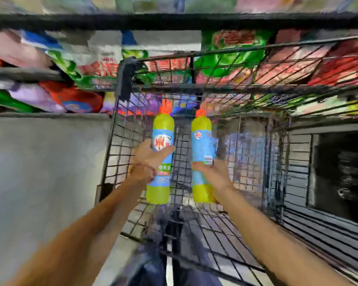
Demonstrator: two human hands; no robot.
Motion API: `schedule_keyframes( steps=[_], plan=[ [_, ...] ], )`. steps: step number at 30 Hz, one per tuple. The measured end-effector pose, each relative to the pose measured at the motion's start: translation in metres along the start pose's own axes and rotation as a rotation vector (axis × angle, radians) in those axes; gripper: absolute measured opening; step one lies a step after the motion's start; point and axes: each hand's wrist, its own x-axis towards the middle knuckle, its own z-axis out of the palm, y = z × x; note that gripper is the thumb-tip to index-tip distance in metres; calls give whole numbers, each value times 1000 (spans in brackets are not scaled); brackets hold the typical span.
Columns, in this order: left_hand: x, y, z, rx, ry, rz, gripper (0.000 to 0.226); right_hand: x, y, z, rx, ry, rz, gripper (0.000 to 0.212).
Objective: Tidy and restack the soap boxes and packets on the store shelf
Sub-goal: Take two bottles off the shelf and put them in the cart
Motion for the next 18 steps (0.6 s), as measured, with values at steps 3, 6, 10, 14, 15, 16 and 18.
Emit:
schedule_keyframes(
  steps=[3,6,10,14,15,16,18],
  plan=[
    [26,-33,6,7,-66,-139,25,33,17,14,-99,18,28,16],
    [42,-42,13,81,40,-42,31,54,26,28,-236,57,8,18],
    [52,-52,25,124,102,34,45,70,43,46,-350,161,-47,34],
    [58,-65,31,189,89,67,72,81,58,58,-564,226,-46,41],
    [57,-65,32,201,82,70,77,82,62,59,-606,224,-56,44],
    [55,-66,34,211,83,77,77,82,64,61,-639,221,-57,47],
    [49,-67,36,208,106,122,67,81,66,61,-677,229,-45,53]
  ],
)
